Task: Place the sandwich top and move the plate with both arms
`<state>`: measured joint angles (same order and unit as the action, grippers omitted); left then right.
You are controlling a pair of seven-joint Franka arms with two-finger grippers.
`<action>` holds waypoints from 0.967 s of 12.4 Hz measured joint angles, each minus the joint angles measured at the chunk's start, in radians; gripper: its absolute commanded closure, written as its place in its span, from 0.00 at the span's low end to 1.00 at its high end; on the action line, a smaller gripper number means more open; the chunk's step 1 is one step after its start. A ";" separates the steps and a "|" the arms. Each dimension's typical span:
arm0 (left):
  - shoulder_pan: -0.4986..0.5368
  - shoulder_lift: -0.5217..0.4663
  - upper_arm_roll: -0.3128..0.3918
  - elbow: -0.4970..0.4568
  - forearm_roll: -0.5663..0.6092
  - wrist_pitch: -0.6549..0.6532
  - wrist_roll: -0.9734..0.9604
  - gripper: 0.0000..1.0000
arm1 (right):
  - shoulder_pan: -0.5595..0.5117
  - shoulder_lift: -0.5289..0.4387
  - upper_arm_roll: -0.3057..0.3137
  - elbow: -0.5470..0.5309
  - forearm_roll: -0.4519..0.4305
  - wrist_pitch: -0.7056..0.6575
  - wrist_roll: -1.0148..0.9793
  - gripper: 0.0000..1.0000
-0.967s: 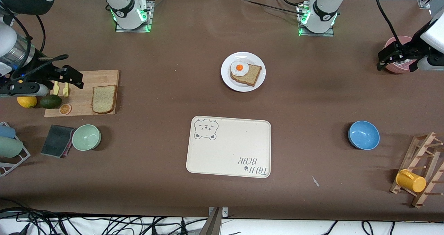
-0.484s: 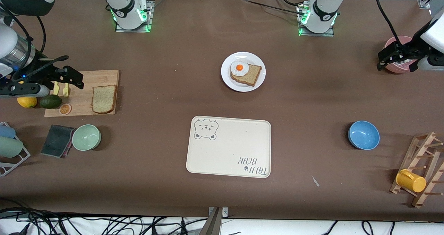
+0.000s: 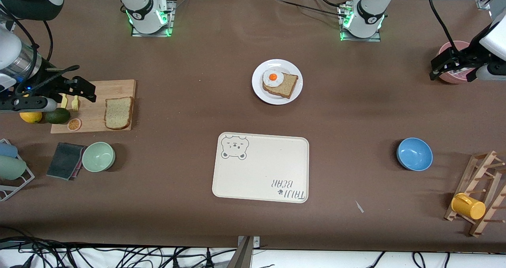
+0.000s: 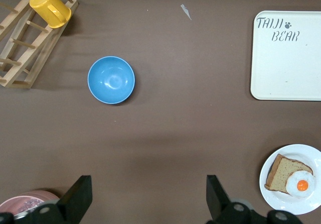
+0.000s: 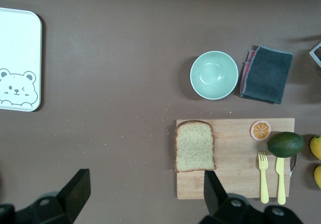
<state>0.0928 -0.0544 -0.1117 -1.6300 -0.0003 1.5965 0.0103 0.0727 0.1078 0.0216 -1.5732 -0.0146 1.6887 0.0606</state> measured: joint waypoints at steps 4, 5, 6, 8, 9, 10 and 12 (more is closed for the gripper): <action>0.000 0.000 0.000 0.000 0.000 0.000 0.000 0.00 | 0.000 0.000 0.000 0.000 -0.002 -0.003 0.000 0.00; 0.000 0.000 0.000 0.000 0.000 0.000 0.000 0.00 | 0.000 0.000 0.000 0.000 -0.003 -0.004 0.000 0.00; 0.000 0.000 0.000 0.000 0.000 0.000 0.000 0.00 | 0.000 0.000 0.000 0.000 -0.003 -0.004 0.000 0.00; 0.001 0.000 0.001 0.000 0.000 0.000 0.000 0.00 | 0.000 0.000 0.000 0.000 -0.003 -0.004 0.000 0.00; 0.001 0.000 0.002 0.000 0.000 0.000 0.000 0.00 | 0.000 0.000 0.000 0.000 -0.003 -0.004 0.000 0.00; 0.001 0.000 0.002 0.000 0.000 0.000 0.000 0.00 | 0.000 0.000 0.000 0.000 -0.003 -0.004 0.000 0.00; 0.001 0.000 0.002 0.000 0.000 0.000 0.000 0.00 | 0.000 0.000 0.000 -0.006 -0.003 -0.011 0.000 0.00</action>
<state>0.0937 -0.0544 -0.1102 -1.6300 -0.0003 1.5965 0.0103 0.0724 0.1079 0.0216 -1.5790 -0.0175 1.6781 0.0606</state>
